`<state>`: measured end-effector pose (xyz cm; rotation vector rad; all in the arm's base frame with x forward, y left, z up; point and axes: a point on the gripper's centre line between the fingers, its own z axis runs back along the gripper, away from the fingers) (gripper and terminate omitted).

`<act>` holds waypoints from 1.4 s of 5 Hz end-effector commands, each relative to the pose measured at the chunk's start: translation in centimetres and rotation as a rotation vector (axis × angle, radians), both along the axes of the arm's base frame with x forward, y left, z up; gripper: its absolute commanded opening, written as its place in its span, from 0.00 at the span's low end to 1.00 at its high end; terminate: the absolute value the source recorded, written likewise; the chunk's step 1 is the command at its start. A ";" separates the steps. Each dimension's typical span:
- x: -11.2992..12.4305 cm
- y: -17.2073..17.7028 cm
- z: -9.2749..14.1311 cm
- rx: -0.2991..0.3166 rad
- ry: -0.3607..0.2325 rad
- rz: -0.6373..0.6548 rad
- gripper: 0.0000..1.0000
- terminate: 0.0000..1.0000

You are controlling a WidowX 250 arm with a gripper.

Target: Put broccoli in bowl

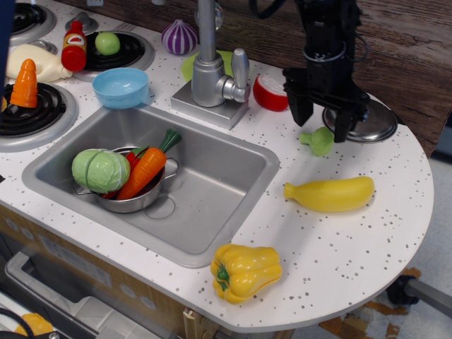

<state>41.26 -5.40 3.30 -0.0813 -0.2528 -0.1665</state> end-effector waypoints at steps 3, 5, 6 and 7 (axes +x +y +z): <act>-0.6 1.1 -1.5 -0.117 -0.122 0.026 1.00 0.00; -0.5 1.0 -1.4 -0.101 -0.111 0.038 0.00 0.00; -0.8 1.4 -0.1 -0.035 -0.082 0.048 0.00 0.00; -1.9 2.4 3.3 0.091 -0.012 0.065 0.00 0.00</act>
